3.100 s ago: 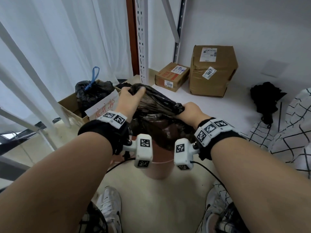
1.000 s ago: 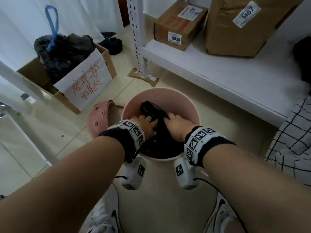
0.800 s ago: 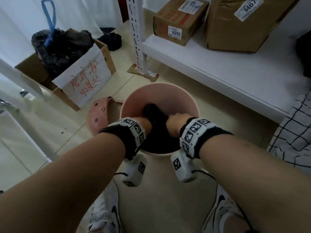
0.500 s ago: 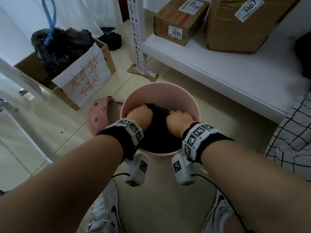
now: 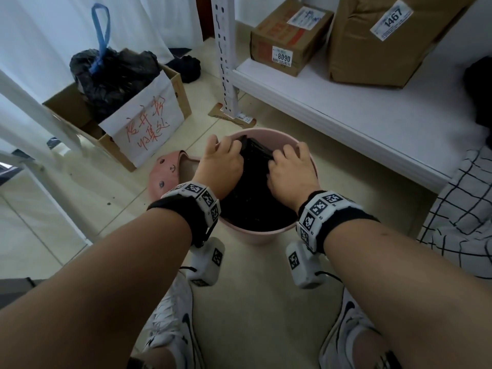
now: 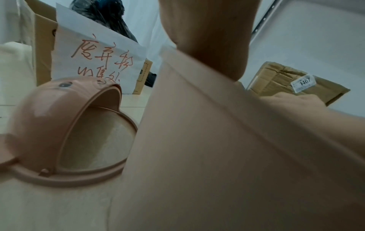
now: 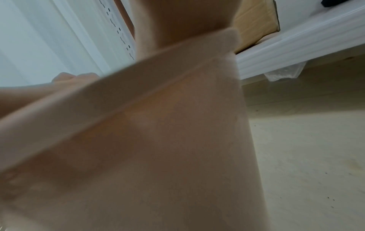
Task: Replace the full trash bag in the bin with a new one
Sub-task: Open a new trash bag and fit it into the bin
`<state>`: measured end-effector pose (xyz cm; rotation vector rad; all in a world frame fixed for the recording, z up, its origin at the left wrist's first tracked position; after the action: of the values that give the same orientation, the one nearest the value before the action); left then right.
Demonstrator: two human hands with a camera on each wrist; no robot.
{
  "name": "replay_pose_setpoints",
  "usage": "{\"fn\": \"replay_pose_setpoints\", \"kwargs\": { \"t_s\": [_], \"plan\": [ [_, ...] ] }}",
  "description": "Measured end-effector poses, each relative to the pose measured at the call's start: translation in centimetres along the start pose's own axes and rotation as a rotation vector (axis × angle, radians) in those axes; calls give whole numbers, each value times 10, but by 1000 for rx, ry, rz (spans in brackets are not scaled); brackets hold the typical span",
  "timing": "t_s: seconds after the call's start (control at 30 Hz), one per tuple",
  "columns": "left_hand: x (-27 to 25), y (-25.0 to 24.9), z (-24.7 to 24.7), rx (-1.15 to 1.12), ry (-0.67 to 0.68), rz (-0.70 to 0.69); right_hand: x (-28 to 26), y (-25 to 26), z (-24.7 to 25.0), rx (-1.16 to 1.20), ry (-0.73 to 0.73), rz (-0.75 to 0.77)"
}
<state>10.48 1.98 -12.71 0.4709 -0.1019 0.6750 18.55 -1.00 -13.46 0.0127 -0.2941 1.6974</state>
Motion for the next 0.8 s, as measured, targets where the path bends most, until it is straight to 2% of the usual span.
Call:
{"fn": "replay_pose_setpoints", "kwargs": {
  "t_s": [0.03, 0.07, 0.17, 0.23, 0.27, 0.33, 0.4, 0.43, 0.5, 0.63, 0.7, 0.8],
  "plan": [
    [2, 0, 7, 0, -54, -18, 0, 1, 4, 18, -8, 3],
    [3, 2, 10, -21, -47, -19, 1, 4, 7, 39, -7, 11],
    [-2, 9, 0, -175, 127, 52, 1, 5, 12, 154, 3, -14],
    [-7, 13, 4, -235, 135, 110, 2, 1, 11, 191, 22, -69],
    [-6, 14, 7, -235, 99, 129, 2, 0, 4, 176, 89, -73],
    [-5, 11, 3, -210, 86, 105, -7, 1, -25, 60, 366, 5],
    [-8, 6, -8, -125, 167, 32, -27, 5, -50, -62, 647, 111],
    [-9, 5, -13, -94, 208, 20, -32, 7, -55, -68, 703, 130],
    [-11, 4, -18, -78, 248, 18, -27, 11, -50, 66, 629, 67],
    [-5, 13, -7, -209, 189, 117, -2, 3, -12, 354, 205, -134],
    [-4, 24, -1, -299, 129, 201, 0, -4, 0, 375, 71, -184],
    [-2, 32, 8, -353, -17, 229, -1, -13, 9, 305, -5, -224]
  ]
}}
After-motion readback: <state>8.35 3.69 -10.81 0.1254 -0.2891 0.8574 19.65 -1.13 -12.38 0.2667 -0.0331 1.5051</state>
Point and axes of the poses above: each hand's wrist, its own x-axis towards the middle knuckle, its own z-axis out of the back of the hand, y = z × x, the point moved 9 cm from there along x, towards the middle knuckle, and after that the axes turned 14 degrees about -y, right-handed, at the moved point
